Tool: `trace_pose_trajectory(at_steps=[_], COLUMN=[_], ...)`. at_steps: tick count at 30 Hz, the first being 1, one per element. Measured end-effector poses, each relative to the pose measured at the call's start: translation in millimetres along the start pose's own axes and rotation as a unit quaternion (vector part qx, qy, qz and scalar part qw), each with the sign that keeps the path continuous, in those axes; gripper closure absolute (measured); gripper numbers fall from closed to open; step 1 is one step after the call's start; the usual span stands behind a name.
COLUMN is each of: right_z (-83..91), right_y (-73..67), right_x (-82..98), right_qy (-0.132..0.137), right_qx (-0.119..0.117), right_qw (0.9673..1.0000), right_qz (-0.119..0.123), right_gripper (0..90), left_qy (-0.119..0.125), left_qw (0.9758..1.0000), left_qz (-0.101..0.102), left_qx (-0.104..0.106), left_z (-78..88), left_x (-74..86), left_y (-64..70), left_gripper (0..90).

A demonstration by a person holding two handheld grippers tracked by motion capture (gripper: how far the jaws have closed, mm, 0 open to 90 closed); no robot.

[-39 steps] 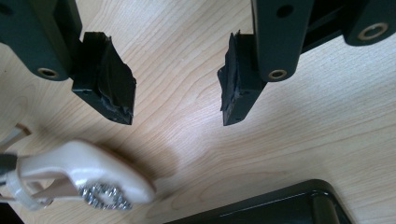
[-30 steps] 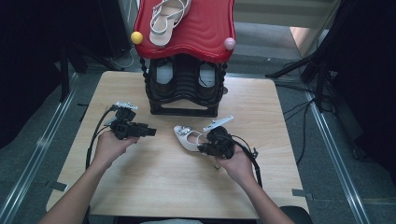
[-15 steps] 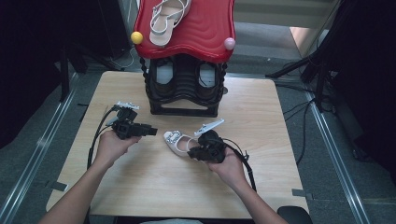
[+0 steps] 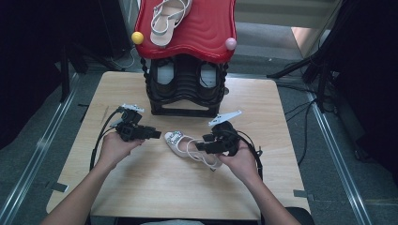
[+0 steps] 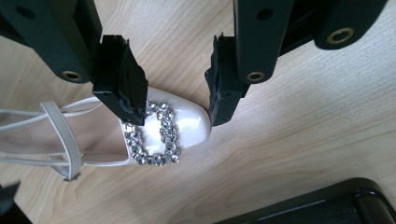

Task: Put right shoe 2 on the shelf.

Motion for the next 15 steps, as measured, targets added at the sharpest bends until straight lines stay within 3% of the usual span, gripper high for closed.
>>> trace_pose_trajectory(at_steps=[7,11,15], right_z=[-10.3,-14.6,-12.9], right_y=[5.8,8.7,15.1], right_x=[3.1,5.1,6.9], right_qy=[-0.031,-0.033,-0.03], right_qx=[-0.009,-0.004,-0.003], right_qw=[0.9994,0.9993,0.999], right_qz=[-0.014,-0.016,-0.031], right_gripper=[26.3,22.9,25.4], left_qy=[-0.004,-0.005,-0.009], left_qw=[1.0,0.9999,1.0], left_qz=[0.002,0.001,-0.002], left_qx=[-0.008,-0.008,-0.003], left_z=[-0.8,-0.7,-2.6], left_x=[1.3,2.2,3.6], left_y=[-1.0,-1.6,2.1], left_gripper=[51.7,50.8,52.8])
Point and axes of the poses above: each handheld gripper's, and its own axes: z roughly backward along the jaws, x roughly out of its underside, y roughly to its right, the point moved 5 cm from there along -z, roughly forward along the jaws, and after that the axes turned 14 degrees about -z, right-handed, at the moved point
